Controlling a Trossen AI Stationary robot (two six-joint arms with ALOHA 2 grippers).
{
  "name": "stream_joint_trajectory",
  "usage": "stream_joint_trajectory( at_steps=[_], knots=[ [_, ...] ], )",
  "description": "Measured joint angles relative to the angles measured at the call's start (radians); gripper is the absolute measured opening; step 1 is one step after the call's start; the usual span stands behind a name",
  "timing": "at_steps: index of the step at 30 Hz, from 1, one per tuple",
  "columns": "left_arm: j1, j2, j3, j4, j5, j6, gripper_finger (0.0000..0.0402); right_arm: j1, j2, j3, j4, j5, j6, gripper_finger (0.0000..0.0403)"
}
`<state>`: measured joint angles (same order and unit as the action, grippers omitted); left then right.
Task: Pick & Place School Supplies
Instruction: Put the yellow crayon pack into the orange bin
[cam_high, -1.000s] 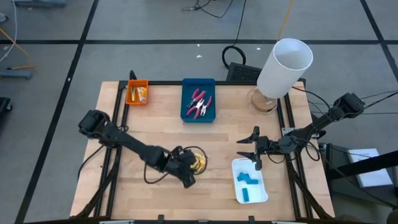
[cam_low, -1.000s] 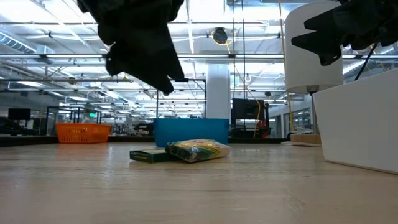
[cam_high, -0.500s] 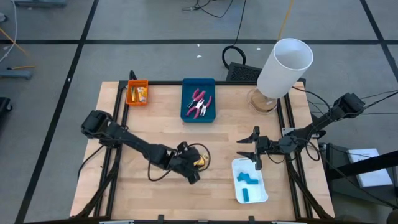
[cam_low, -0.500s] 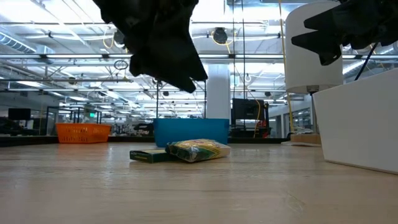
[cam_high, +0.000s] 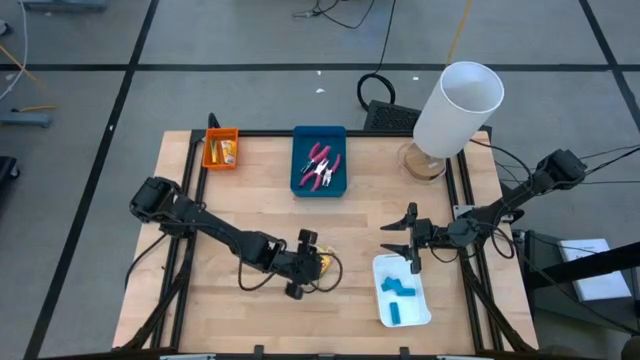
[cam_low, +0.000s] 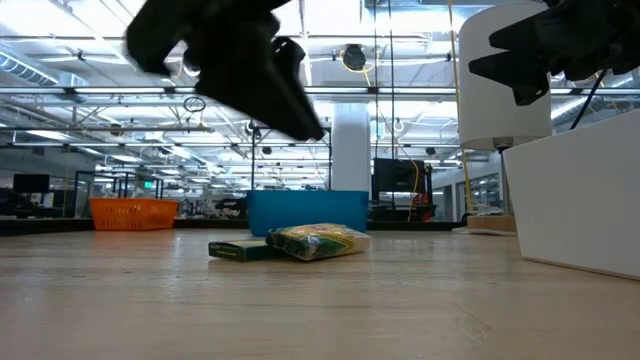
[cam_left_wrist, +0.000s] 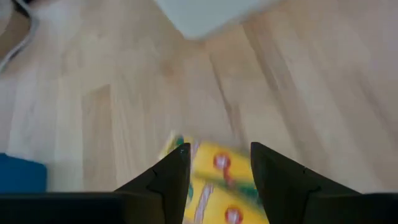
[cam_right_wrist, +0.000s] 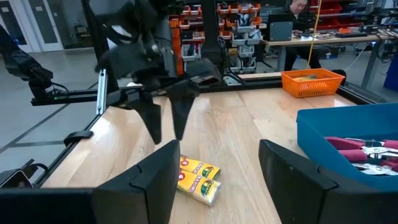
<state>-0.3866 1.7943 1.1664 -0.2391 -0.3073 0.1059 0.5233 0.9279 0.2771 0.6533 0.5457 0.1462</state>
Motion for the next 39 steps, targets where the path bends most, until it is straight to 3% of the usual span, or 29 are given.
stream_joint_trajectory(
  at_steps=[7,13,17,20,29,34,39],
  knots=[
    [0.038,0.000,0.000,0.044,0.006,-0.217,0.0166,0.000,0.000,0.000,0.000,0.001,-0.001,0.0210],
    [0.051,0.000,0.000,0.043,0.072,-0.347,0.0247,0.000,0.000,0.000,0.000,0.002,-0.001,0.0210],
    [0.051,0.015,0.001,0.060,0.094,-0.327,0.0307,0.000,0.000,0.000,0.000,0.003,-0.001,0.0210],
    [0.051,0.062,0.002,0.071,0.084,-0.333,0.0330,0.000,0.000,0.000,0.000,0.003,-0.001,0.0210],
    [0.083,0.188,0.001,0.083,0.048,-0.631,0.0337,0.000,0.000,0.000,0.008,0.003,-0.001,0.0210],
    [0.070,0.226,0.004,0.065,0.013,-0.691,0.0337,-0.001,0.000,0.000,0.006,0.003,-0.001,0.0210],
    [0.061,0.232,0.008,-0.070,-0.033,-0.714,0.0337,-0.001,0.000,0.000,0.008,0.004,-0.001,0.0210]
  ],
)
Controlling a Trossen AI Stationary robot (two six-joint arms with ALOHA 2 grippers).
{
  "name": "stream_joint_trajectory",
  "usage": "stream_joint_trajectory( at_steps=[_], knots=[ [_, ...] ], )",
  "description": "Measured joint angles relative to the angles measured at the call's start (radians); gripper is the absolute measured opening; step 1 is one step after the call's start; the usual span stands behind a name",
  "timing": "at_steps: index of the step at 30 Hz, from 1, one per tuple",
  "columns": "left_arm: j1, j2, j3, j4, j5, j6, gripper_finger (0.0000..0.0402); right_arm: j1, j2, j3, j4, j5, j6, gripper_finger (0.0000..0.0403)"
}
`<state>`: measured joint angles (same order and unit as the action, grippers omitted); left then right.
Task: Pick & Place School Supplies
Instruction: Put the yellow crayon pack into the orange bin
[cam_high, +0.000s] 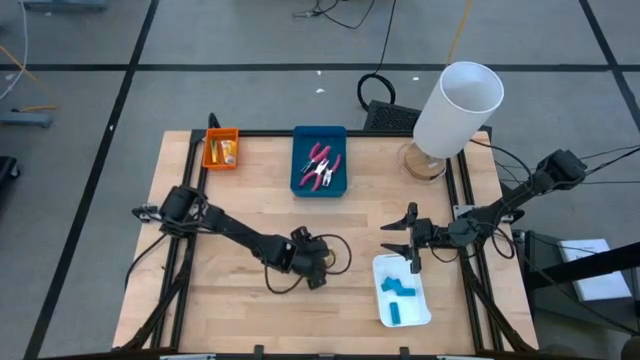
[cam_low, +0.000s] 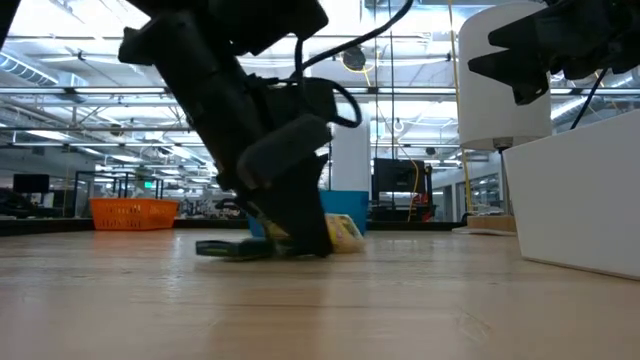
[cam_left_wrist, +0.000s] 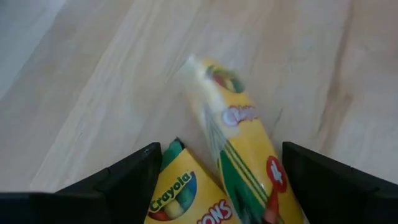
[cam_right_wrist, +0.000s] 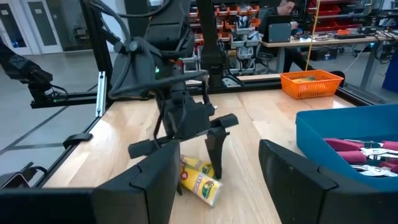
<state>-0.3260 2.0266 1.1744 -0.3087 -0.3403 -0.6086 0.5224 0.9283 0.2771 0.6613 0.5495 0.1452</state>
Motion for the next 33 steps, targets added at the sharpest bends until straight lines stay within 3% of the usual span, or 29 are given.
stream_joint_trajectory(
  at_steps=[4,14,23,33],
  knots=[
    [-0.003,-0.006,-0.002,-0.062,-0.003,-0.038,0.0337,0.000,0.000,0.000,0.000,0.001,0.000,0.0210],
    [-0.001,-0.003,-0.006,-0.029,0.022,0.025,0.0332,0.000,0.000,0.000,-0.001,0.000,0.000,0.0210],
    [-0.003,-0.002,-0.008,0.029,0.026,0.042,0.0226,0.000,0.000,0.000,-0.008,0.000,0.000,0.0210],
    [0.002,-0.022,-0.011,0.120,0.029,0.093,0.0159,0.000,0.000,0.000,-0.008,0.000,0.000,0.0210]
  ],
)
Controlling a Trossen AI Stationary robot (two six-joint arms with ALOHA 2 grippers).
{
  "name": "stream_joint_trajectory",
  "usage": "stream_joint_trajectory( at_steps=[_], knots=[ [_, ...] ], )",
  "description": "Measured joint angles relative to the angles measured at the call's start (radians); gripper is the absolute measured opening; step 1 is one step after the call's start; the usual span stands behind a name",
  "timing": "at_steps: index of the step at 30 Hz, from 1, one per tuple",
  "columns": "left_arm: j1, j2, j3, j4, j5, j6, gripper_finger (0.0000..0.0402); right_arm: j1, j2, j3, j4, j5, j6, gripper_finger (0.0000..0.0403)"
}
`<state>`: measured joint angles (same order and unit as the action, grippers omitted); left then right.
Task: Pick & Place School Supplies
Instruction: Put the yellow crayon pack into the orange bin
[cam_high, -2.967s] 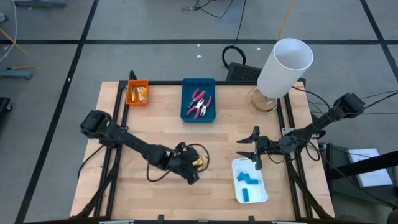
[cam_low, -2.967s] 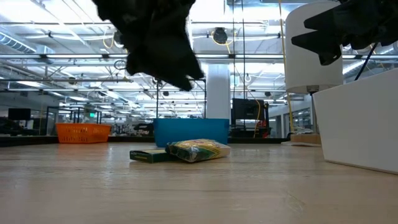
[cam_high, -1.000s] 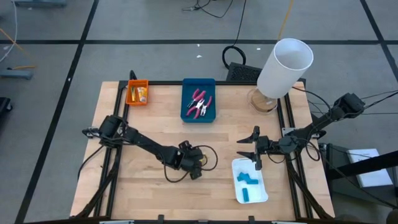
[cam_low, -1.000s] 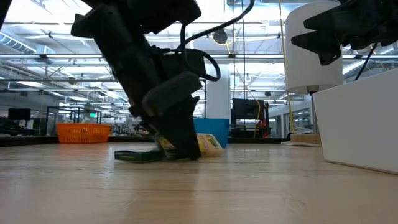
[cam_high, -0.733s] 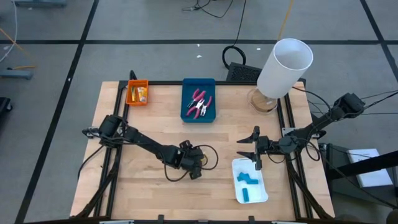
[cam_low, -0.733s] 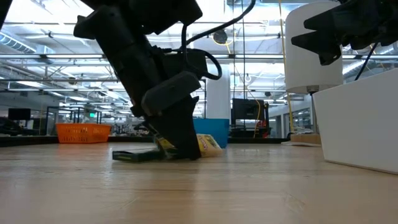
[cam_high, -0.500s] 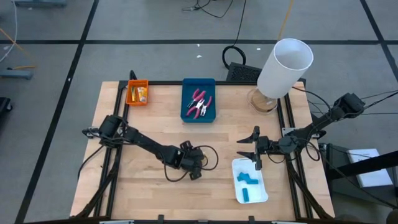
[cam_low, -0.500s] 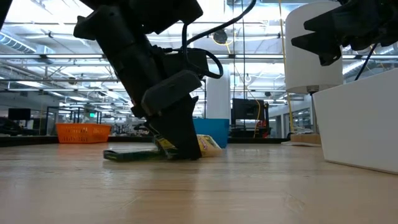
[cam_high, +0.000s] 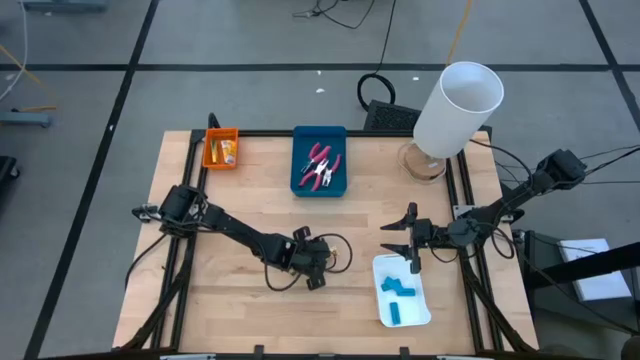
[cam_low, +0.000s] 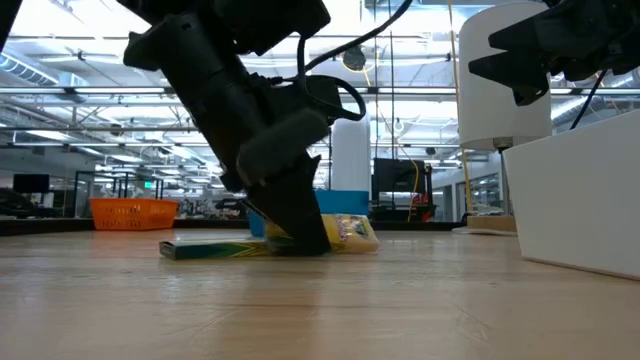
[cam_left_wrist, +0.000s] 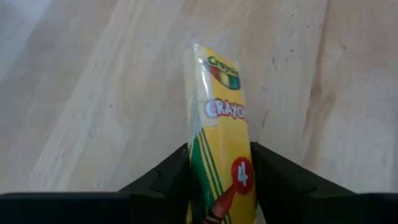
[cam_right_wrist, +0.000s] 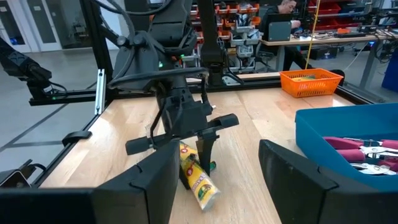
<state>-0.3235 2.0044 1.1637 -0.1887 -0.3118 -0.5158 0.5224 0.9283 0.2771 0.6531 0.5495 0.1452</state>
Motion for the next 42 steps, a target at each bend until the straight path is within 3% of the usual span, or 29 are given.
stream_joint_trajectory(
  at_steps=[13,19,25,30,35,42],
  knots=[
    [0.057,-0.202,0.000,-0.067,-0.016,-0.014,0.0081,0.000,0.000,0.000,0.000,0.000,0.000,0.0210],
    [0.098,-0.343,0.002,-0.211,-0.190,-0.059,0.0090,0.000,0.000,0.000,0.000,0.000,0.000,0.0210],
    [0.171,-0.484,0.002,-0.513,-0.368,-0.193,0.0082,0.000,0.000,0.000,0.000,0.000,0.000,0.0210],
    [0.260,-0.561,0.002,-0.739,-0.439,-0.315,0.0084,0.000,0.000,0.000,-0.008,-0.001,0.000,0.0210],
    [0.392,-0.625,-0.073,-0.722,-0.393,-0.297,0.0089,0.000,0.000,0.000,-0.011,-0.001,0.000,0.0210],
    [0.616,-0.690,-0.295,-0.508,-0.222,-0.216,0.0091,0.000,0.000,0.000,-0.012,-0.001,0.000,0.0210]
  ],
)
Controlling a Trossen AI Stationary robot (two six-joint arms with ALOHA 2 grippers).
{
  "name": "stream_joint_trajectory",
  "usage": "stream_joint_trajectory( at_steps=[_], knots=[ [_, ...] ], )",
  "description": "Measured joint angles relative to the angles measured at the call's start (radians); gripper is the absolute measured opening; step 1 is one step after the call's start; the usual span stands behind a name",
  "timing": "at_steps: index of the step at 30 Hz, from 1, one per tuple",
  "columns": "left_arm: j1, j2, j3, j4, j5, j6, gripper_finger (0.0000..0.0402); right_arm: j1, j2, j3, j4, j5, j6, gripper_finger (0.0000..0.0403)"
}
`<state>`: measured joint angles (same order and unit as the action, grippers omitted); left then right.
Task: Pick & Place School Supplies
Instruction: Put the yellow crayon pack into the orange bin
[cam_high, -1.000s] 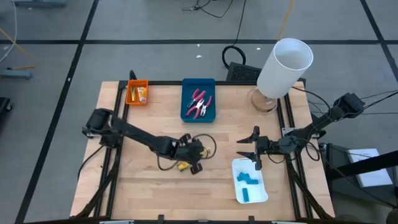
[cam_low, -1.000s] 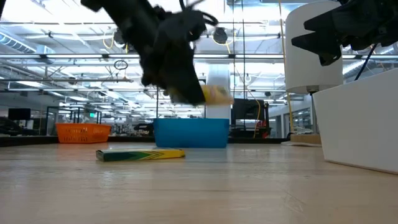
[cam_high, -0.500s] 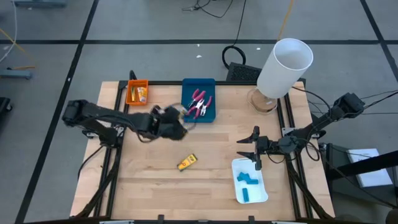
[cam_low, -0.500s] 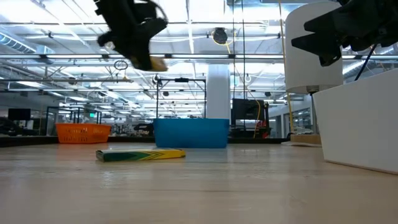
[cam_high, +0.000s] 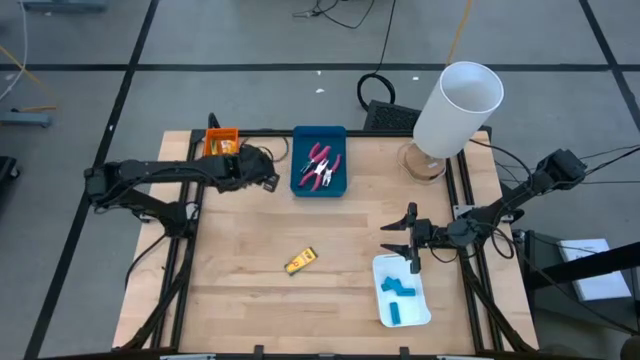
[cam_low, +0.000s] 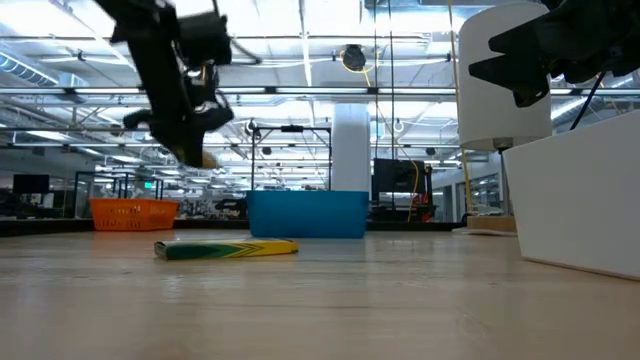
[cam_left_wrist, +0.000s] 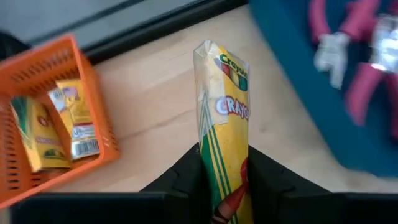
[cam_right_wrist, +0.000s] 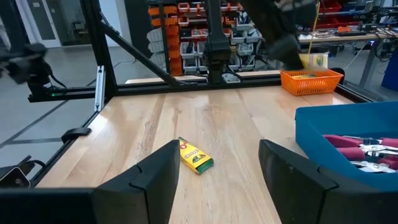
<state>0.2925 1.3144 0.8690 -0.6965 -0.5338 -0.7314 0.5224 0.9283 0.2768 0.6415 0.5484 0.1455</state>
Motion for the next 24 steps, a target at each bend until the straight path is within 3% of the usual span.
stream_joint_trajectory(
  at_steps=[7,24],
  knots=[
    [0.194,-0.052,-0.127,0.084,0.063,0.026,0.0091,0.000,0.000,0.000,-0.003,0.000,0.000,0.0210],
    [0.548,-0.074,-0.142,0.087,0.028,0.068,0.0092,0.000,0.000,0.000,-0.010,0.000,0.000,0.0210]
  ],
)
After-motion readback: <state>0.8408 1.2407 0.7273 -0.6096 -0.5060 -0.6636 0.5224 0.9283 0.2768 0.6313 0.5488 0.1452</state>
